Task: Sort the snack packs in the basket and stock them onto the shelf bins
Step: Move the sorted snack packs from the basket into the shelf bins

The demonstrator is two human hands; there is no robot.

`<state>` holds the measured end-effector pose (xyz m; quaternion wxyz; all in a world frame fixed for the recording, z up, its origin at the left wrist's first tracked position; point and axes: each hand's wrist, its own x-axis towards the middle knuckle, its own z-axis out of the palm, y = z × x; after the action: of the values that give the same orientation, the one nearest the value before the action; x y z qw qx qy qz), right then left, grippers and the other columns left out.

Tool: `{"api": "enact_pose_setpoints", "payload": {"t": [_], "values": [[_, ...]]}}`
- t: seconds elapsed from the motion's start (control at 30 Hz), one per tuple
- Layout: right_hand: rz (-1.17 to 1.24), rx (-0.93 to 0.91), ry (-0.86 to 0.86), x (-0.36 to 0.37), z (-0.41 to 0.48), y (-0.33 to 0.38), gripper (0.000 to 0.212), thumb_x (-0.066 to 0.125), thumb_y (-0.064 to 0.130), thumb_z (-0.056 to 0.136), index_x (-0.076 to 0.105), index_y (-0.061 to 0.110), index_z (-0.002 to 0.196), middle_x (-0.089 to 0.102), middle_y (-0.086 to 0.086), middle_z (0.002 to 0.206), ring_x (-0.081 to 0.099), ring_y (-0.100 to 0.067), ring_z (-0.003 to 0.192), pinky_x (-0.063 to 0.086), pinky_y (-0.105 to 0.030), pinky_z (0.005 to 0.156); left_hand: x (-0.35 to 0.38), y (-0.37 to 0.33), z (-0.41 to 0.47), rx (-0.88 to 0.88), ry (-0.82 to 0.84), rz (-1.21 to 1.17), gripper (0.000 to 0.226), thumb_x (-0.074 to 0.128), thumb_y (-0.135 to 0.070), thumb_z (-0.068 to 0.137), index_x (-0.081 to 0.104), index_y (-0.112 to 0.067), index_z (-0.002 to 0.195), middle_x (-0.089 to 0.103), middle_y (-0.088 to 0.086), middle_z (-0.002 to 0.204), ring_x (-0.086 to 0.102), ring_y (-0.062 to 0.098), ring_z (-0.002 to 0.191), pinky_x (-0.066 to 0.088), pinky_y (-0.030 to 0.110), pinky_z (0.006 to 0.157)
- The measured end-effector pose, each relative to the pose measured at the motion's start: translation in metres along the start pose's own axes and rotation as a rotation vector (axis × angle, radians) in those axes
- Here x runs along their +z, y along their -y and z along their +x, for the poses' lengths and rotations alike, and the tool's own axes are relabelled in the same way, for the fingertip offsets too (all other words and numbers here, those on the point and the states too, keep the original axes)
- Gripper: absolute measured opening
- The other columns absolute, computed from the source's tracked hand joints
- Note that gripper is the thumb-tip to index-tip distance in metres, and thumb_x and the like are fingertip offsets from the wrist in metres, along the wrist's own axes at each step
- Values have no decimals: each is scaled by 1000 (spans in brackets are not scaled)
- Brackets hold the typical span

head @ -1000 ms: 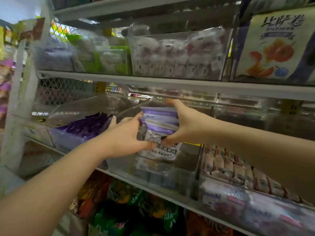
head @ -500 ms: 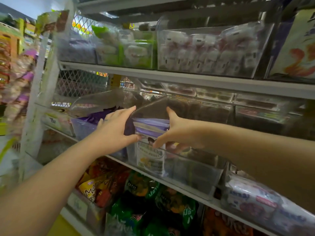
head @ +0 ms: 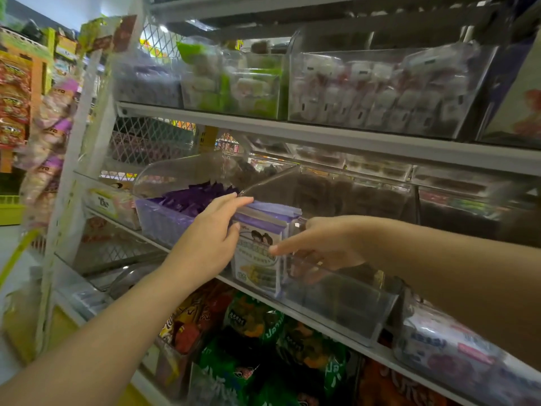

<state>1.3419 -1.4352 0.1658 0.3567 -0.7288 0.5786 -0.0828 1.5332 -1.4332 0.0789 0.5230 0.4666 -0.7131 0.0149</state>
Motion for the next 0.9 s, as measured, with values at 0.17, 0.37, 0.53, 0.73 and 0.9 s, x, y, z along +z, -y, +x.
{"api": "enact_pose_setpoints", "payload": {"t": [0.17, 0.37, 0.53, 0.73, 0.9], "values": [[63, -17, 88, 5, 2, -4, 57, 64, 33, 89, 42, 21, 139, 53, -11, 134, 60, -24, 114, 51, -37, 96, 1, -3, -4, -9, 2, 4, 50, 42, -10, 100, 38, -34, 143, 29, -8, 154, 26, 10, 141, 26, 30, 113], [-253, -98, -231, 19, -17, 1, 53, 60, 47, 89, 49, 20, 133, 63, -4, 116, 65, -24, 100, 55, -40, 83, 2, -10, -25, -15, -133, -41, 52, 45, -10, 99, 35, -30, 145, 31, -8, 152, 30, 8, 137, 27, 25, 108], [-620, -473, -845, 65, -37, -15, 70, 61, 46, 86, 31, 17, 142, 40, -1, 135, 43, -20, 122, 38, -39, 101, 15, -4, -87, -27, -364, -42, 41, 51, -4, 92, 52, -22, 130, 49, -10, 121, 49, 11, 114, 46, 41, 95], [-645, -770, -753, 165, -35, -56, 21, 63, 28, 86, 57, 22, 105, 56, 9, 92, 55, -13, 85, 46, -30, 71, 47, 32, -183, -187, -204, -56, 29, 56, -4, 89, 64, -26, 105, 61, -15, 96, 61, 10, 90, 50, 30, 75], [-530, -530, -376, 268, 1, -108, 12, 57, 33, 87, 59, 28, 98, 63, 10, 91, 61, -15, 89, 49, -34, 71, 71, 82, -281, -553, 29, 2, 20, 55, -15, 91, 66, -28, 102, 69, -3, 98, 63, 20, 86, 52, 42, 76]]}}
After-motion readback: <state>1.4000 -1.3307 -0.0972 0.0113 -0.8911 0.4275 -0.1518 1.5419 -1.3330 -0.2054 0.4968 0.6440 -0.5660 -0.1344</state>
